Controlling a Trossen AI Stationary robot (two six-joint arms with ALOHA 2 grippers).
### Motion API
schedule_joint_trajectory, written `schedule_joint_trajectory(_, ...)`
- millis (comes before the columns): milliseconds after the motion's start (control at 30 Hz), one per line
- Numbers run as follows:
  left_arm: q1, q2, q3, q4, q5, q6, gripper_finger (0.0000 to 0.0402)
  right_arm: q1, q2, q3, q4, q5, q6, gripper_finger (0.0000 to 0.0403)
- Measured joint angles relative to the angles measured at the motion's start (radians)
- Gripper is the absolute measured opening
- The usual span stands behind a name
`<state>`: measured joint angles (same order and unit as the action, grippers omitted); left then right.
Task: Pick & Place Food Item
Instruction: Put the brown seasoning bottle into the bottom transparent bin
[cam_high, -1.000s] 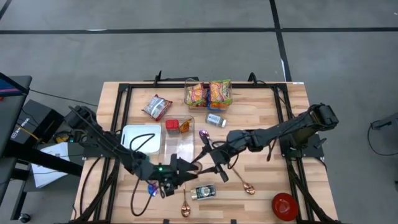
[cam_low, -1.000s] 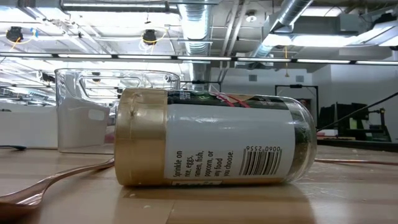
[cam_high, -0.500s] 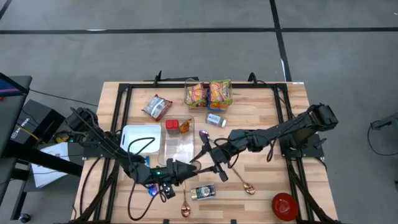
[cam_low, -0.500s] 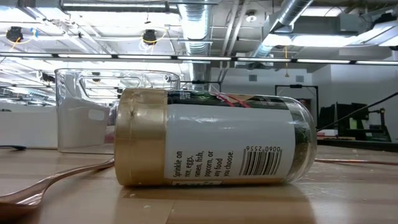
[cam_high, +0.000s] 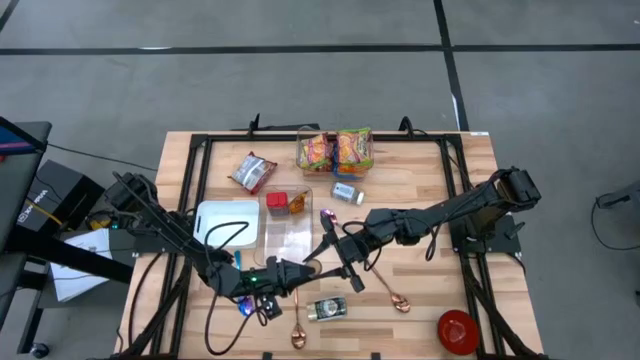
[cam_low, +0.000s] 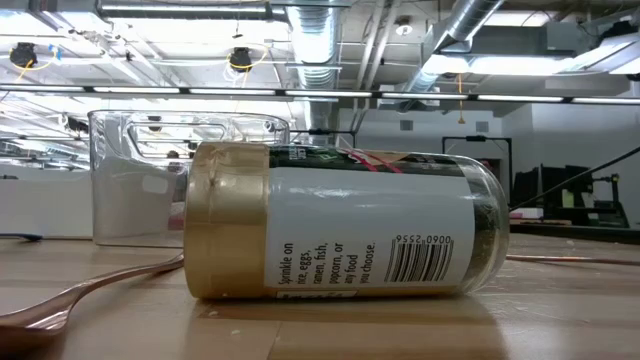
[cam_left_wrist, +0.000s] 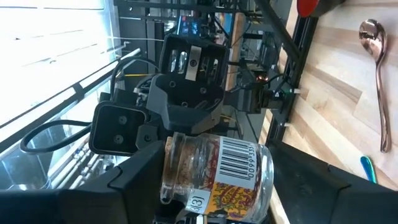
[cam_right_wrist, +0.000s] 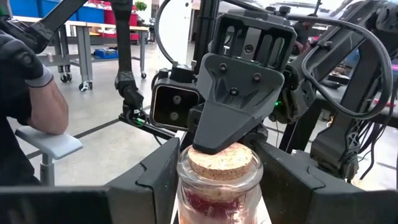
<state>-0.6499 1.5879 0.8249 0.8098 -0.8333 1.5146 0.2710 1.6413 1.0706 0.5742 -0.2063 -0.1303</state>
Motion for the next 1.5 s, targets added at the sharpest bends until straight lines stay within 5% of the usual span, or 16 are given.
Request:
schedule_joint_trajectory(800,0.004,0.002,-0.002,-0.017,-0.038,-0.003,0.0241,0.006,-0.007,0.007,0.063,0.004,-0.008,0.0226)
schedule_joint_trajectory(1233,0.005,-0.022,-0.004,-0.024,-0.230,-0.115,0.0241,0.054,-0.166,0.005,-0.209,0.239,-0.046,0.0250)
schedule_joint_trajectory(1500,0.011,-0.150,-0.003,-0.236,-0.311,-0.419,0.0245,0.145,-0.231,0.005,-0.375,0.462,-0.045,0.0250)
